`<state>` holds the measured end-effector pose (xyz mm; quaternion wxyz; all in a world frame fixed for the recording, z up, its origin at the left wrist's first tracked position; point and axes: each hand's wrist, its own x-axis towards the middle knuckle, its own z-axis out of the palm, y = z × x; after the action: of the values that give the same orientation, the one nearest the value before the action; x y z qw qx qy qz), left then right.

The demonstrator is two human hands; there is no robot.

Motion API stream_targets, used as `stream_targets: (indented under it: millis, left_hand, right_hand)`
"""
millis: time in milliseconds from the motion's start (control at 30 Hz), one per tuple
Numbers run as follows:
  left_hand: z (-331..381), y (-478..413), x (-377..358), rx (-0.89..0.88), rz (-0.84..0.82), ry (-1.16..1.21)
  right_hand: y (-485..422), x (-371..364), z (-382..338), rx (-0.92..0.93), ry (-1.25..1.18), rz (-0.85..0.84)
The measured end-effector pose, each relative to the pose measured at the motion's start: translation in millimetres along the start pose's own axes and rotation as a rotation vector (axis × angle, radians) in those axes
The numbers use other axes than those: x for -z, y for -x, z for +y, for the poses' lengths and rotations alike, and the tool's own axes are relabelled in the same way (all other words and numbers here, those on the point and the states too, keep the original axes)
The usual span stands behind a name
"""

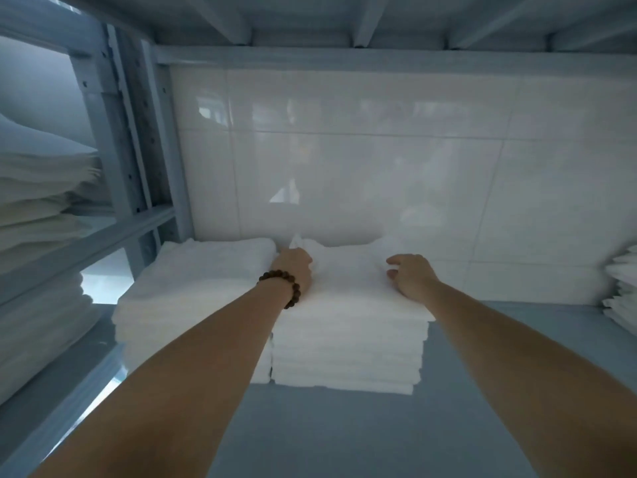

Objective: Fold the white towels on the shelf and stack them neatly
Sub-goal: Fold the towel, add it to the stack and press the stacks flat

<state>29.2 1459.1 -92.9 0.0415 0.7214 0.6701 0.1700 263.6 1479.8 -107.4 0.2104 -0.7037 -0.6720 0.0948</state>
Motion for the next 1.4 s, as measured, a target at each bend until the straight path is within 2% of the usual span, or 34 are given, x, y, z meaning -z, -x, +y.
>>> stream_targets:
  millis: [100, 167, 200, 267, 333, 467, 667, 767, 867, 1000, 1100, 1233, 1400]
  left_hand:
    - [-1, 1, 3, -0.064, 0.003, -0.073]
    - [2, 5, 7, -0.127, 0.049, -0.122]
    - [4, 12, 7, -0.158, 0.103, -0.129]
    - [9, 36, -2, -0.241, 0.238, -0.131]
    - [14, 63, -21, -0.336, 0.300, -0.164]
    - [6, 77, -58, -0.399, 0.300, -0.307]
    - [-6, 55, -55, -0.390, 0.361, -0.322]
    - [-14, 52, -52, -0.364, 0.390, -0.314]
    - [-18, 59, -65, -0.362, 0.414, -0.309]
    - [-11, 72, -68, -0.360, 0.552, -0.278]
    - [-9, 80, -84, -0.440, 0.522, -0.323]
    - [-19, 55, -85, -0.410, 0.557, -0.393]
    - [-16, 48, -98, -0.386, 0.542, -0.355]
  right_hand:
    - [9, 15, 3, 0.052, -0.027, -0.069]
    - [14, 25, 6, 0.031, -0.148, -0.084]
    - [17, 30, 8, -0.020, -0.281, -0.093]
    - [25, 31, 18, -0.162, -0.691, -0.131]
    - [34, 22, 31, -0.191, -1.058, -0.222]
    - [56, 2, 37, -0.180, -1.348, -0.260]
    - [68, -7, 22, -0.314, -1.318, -0.181]
    - [63, -9, 10, -0.361, -1.167, -0.106]
    - [68, -19, 10, -0.311, -0.992, -0.094]
    - [77, -15, 28, -0.288, -1.342, -0.206]
    - [78, -23, 35, -0.317, -1.453, -0.235]
    - [76, -34, 20, -0.364, -1.446, -0.189]
    - [74, -41, 21, -0.360, -1.359, -0.149]
